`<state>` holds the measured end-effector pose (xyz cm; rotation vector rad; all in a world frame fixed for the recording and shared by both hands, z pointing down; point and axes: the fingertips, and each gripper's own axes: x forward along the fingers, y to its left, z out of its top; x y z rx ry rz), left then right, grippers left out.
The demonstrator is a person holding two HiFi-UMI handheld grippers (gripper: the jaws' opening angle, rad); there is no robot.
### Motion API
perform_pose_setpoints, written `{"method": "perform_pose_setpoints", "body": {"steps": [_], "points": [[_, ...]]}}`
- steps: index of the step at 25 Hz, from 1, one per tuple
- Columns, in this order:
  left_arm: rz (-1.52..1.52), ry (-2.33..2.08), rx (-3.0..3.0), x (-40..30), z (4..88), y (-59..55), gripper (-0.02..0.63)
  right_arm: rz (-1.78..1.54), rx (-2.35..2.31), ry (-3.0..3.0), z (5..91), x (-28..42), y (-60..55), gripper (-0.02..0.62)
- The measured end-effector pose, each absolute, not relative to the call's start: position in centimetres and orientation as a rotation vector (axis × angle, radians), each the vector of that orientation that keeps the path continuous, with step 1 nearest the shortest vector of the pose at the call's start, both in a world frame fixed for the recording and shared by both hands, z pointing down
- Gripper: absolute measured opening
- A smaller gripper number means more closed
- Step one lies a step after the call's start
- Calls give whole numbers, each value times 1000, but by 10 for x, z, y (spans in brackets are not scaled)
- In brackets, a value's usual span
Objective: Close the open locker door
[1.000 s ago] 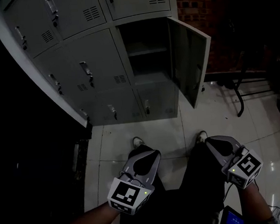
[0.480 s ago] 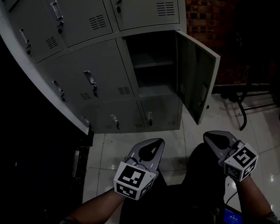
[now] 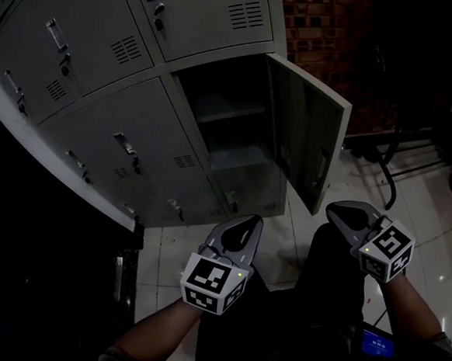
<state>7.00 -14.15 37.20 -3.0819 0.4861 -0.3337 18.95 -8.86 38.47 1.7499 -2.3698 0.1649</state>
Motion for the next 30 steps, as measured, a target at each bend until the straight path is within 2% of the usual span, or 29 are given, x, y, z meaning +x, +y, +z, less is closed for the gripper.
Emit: {"method": "perform_pose_setpoints", "body": {"steps": [11,14,17,20,30], "points": [[-355,446,-3080,107,380,-173,2,176,1733,-2322,398,224,-115,14],[-359,438,-3079,111,382,-176,2,201,1733,-2297,406,236,-119,85],[-364,435,-3074,113,384,-177,2,216,1723,-2306,411,242,-126,197],[-375,442,-3073,113,387,-180,2,199,1692,-2332,408,239,-136,273],[-370,466,-3074,115,390,-199,2,159,1562,-2403,415,243,-172,283]]}}
